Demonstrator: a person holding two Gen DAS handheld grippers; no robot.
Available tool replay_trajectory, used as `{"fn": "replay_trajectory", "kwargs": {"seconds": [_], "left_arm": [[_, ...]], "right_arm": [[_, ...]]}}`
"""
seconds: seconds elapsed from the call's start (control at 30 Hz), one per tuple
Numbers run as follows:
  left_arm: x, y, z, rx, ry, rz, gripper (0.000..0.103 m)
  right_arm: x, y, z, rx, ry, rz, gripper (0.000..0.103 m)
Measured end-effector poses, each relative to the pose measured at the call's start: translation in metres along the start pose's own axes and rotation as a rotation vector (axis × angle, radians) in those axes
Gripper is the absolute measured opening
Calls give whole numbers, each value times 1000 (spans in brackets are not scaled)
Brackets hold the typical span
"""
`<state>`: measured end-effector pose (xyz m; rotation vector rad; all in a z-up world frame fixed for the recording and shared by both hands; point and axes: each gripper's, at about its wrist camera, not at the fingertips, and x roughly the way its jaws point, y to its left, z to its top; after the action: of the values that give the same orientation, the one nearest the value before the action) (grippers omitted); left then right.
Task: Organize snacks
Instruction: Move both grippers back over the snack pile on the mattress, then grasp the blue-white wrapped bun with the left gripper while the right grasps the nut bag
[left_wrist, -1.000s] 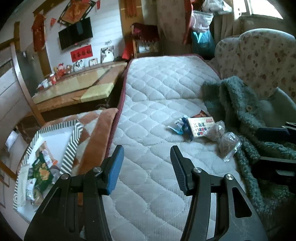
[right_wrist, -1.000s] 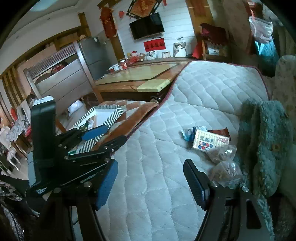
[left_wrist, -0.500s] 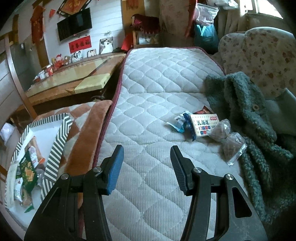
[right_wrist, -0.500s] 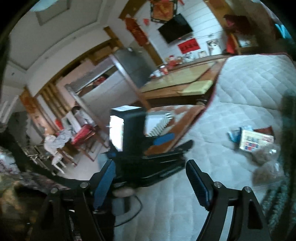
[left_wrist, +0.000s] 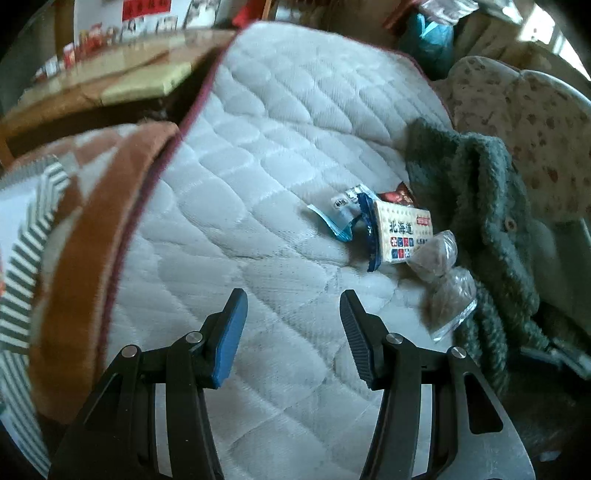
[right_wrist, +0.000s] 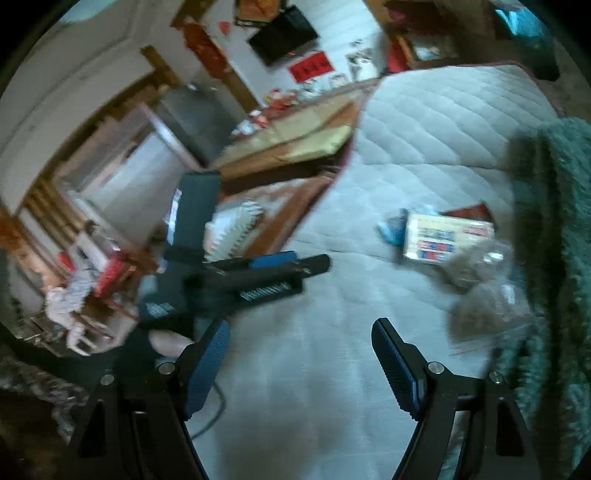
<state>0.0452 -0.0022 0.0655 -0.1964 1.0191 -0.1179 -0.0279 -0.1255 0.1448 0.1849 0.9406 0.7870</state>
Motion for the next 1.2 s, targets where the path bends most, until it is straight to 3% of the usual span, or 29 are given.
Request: {"fn": "replay_trajectory", "kwargs": {"seconds": [0.2, 0.27, 0.47, 0.6, 0.7, 0.77, 0.9, 1.1, 1.2], "left_arm": [[29, -11, 26, 64, 58, -16, 52], [38, -9, 36, 54, 77, 3, 52], [59, -16, 78, 103, 0, 104, 52], [87, -24, 98, 130, 29, 160, 52], [93, -39, 92, 179, 37, 131, 52], [88, -57, 74, 262, 3, 117, 52], [86, -80, 45, 382, 20, 51, 52], [93, -65, 68, 283, 72, -7, 52], [101, -70, 72, 288, 97, -15, 52]], "right_arm": [[4, -31, -2, 79, 17, -57, 77], [3, -38, -4, 101, 20, -73, 77], [2, -46, -6, 131, 23, -85, 77], [2, -46, -6, 140, 18, -70, 77], [3, -44, -6, 140, 23, -65, 77], [4, -45, -7, 143, 31, -67, 77], [8, -48, -8, 160, 40, -67, 77], [9, -51, -8, 168, 48, -79, 77], [12, -52, -10, 164, 59, -82, 78]]}}
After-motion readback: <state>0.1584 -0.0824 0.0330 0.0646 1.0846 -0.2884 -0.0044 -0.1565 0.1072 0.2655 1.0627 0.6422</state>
